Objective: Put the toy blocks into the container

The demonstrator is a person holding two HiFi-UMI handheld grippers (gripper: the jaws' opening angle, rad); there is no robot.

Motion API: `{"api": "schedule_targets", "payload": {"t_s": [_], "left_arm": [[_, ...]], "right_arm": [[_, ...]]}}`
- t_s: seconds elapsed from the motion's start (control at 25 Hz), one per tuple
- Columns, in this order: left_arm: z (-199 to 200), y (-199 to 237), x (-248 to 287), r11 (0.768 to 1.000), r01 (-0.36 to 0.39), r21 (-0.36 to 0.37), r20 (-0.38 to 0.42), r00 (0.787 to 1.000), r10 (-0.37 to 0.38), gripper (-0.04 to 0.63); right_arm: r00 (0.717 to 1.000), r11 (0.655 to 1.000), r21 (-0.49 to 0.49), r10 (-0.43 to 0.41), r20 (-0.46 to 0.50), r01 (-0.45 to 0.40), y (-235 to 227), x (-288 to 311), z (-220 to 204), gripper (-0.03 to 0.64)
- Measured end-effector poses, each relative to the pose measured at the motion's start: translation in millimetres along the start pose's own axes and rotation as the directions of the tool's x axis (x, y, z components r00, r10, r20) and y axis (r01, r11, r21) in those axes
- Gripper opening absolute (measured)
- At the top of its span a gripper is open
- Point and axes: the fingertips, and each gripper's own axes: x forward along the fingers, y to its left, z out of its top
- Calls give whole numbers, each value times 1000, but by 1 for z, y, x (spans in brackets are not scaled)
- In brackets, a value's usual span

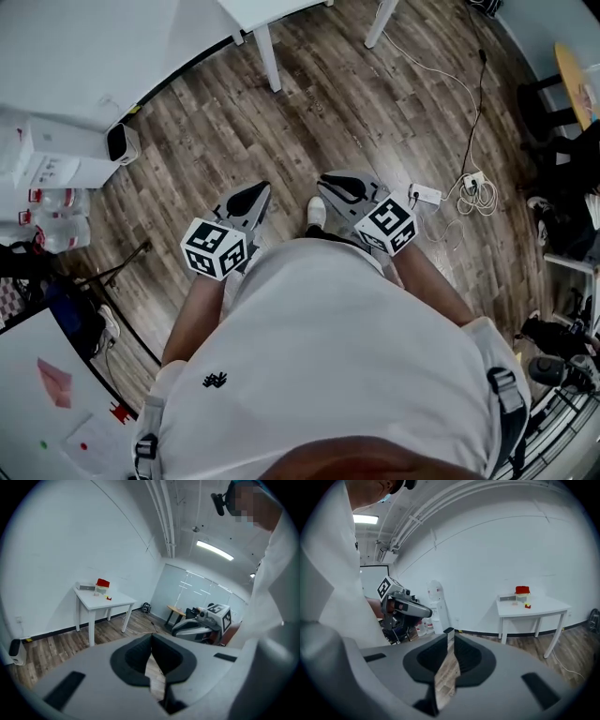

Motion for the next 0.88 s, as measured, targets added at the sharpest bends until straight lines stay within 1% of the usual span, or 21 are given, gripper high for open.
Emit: {"api": "schedule_targets", "payload": {"t_s": [0.16, 0.32, 0.44, 0.56, 0.72, 0.88], "left_arm": [[28, 7, 36, 999, -32, -1, 12, 999, 32, 8], [43, 4, 66, 998, -43, 42, -26, 999, 44, 8], [48, 2, 83, 998, -30, 54, -59, 998, 33, 8], [57, 10, 100, 999, -11, 43, -76, 997, 14, 8], [72, 27, 123, 999, 21, 46, -65, 998, -18, 8], [84, 54, 148, 997, 70, 34, -49, 996, -68, 8]], "right_arm": [[1000, 1000, 3, 0, 13, 0, -42, -7, 3, 34], [999, 999, 31, -24, 36, 23, -81, -19, 1, 44], [998, 997, 68, -42, 47, 39, -97, -25, -3, 46], [997, 992, 113, -56, 45, 51, -109, -21, -9, 46], [997, 988, 142, -68, 26, 64, -128, -8, -6, 44], [992, 984, 129, -127, 0, 126, -153, 7, 3, 44]]}}
